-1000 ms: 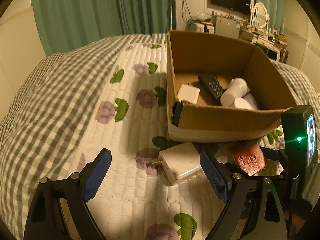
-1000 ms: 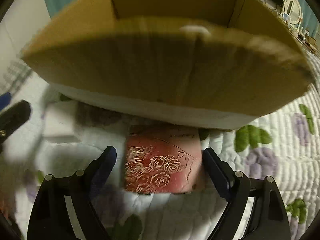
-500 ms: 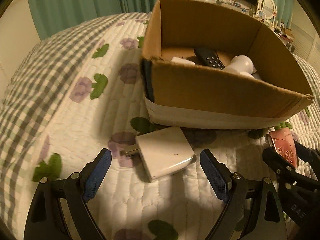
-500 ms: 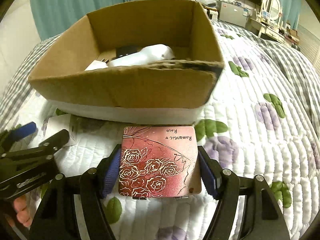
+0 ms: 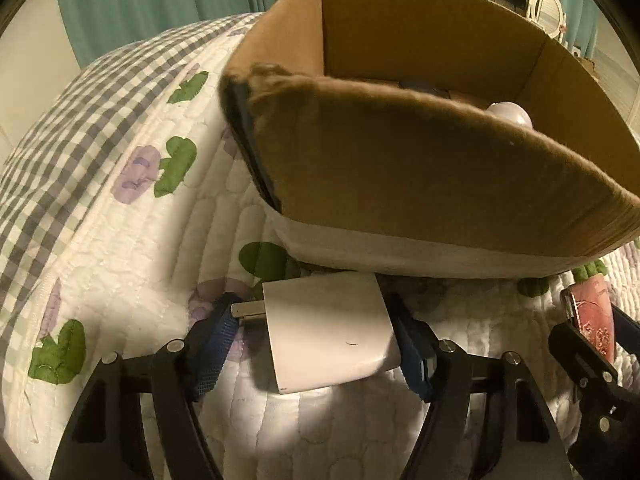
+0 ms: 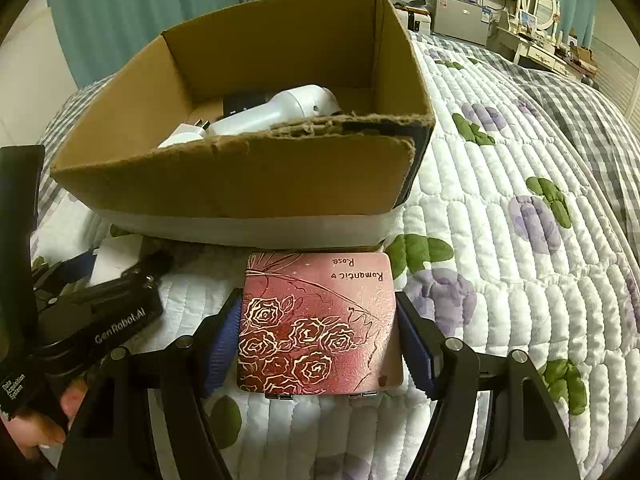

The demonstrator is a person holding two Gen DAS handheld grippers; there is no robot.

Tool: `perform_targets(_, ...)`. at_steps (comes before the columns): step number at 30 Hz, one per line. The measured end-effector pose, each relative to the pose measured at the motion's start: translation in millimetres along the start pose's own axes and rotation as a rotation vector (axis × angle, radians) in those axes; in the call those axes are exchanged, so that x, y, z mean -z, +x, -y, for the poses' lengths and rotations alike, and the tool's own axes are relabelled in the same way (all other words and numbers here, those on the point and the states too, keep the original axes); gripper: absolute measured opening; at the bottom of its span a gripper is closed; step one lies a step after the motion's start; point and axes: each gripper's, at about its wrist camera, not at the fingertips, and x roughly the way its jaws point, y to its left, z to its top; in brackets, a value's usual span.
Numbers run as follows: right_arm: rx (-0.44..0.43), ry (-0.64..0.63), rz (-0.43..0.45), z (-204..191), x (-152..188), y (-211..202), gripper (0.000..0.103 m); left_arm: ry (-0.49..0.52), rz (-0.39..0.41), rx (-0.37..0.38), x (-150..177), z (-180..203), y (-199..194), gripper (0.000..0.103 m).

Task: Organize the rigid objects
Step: 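Carry the charger and card case over the box and release both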

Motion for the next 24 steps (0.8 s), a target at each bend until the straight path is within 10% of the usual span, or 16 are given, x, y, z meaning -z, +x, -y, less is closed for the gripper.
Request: perform_targets(24,0.010,-0.071,0.202,-18,-20,-108,0.071,0.007,0.197,0.118,-2,-18,-135,0.069)
